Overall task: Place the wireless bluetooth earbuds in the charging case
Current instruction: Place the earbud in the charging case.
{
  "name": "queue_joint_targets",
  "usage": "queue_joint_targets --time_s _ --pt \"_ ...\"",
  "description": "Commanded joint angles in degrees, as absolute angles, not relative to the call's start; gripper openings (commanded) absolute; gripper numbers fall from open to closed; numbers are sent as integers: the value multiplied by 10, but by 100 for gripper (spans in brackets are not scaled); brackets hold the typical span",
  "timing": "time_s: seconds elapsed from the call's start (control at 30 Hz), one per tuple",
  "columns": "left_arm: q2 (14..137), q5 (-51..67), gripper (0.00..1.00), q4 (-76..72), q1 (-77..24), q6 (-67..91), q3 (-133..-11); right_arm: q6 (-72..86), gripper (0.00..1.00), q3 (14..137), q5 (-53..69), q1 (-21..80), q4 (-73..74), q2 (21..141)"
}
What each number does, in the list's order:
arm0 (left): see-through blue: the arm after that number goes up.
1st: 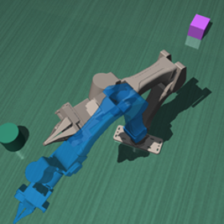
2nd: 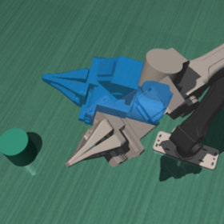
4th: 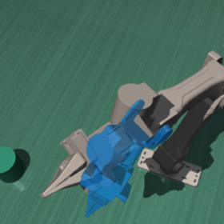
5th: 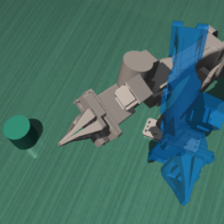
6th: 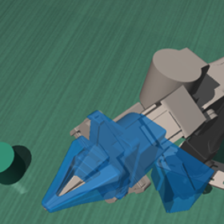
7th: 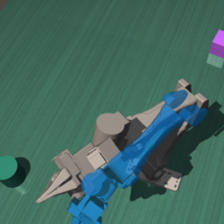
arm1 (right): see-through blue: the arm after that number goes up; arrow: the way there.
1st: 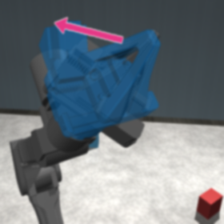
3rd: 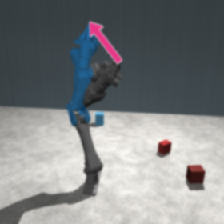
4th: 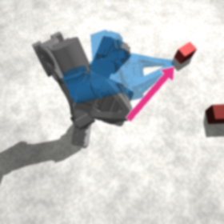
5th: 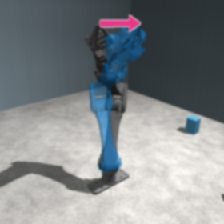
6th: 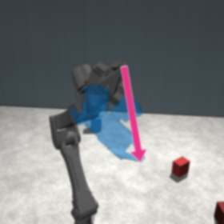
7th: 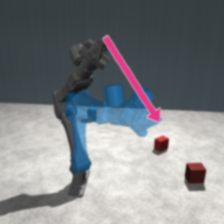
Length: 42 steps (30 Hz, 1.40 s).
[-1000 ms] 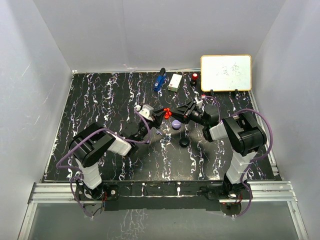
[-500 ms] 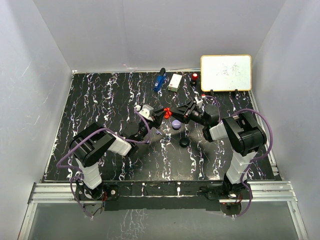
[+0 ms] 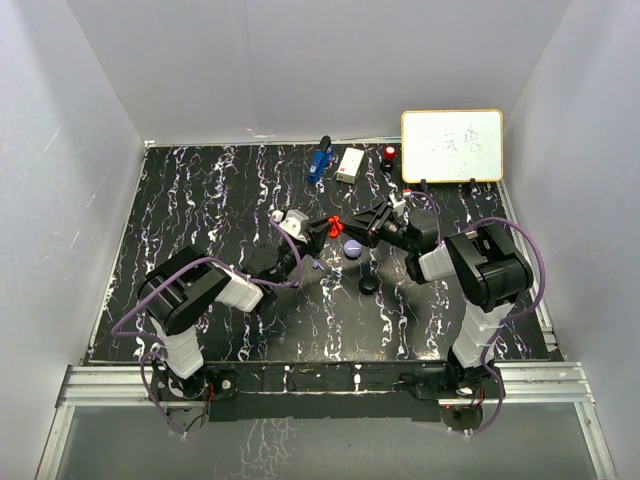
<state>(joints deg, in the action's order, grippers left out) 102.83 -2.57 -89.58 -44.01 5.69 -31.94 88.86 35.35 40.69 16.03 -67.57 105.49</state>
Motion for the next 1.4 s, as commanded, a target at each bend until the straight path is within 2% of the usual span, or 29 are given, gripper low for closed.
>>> queue_joint_targets --time_s 0.0,0.3,0.47,0.63,0.83,1.03,1.13,1.23,1.37 --pt "1000 -20 0 -887 -450 46 -320 893 0 359 405 162 -724 1056" --pt "990 -31 1 -881 -454 37 -314 895 0 359 405 162 -726 1056" --pt "981 -46 27 -876 -454 33 -313 895 0 358 405 161 -725 1056" --pt "968 -61 46 -873 -454 22 -310 895 0 358 404 161 -724 1055" --pt "942 -82 52 -875 -454 17 -300 894 0 358 404 161 -724 1056" --pt "877 -161 63 -878 -454 2 -273 892 0 360 405 161 -726 1063" --pt "836 -207 68 -815 -454 -5 -274 893 0 361 405 162 -728 1067" --pt "804 -257 72 -687 -454 9 -303 892 0 363 406 161 -729 1071" --pt "801 -243 75 -555 -454 26 -352 893 0 366 406 162 -732 1076"
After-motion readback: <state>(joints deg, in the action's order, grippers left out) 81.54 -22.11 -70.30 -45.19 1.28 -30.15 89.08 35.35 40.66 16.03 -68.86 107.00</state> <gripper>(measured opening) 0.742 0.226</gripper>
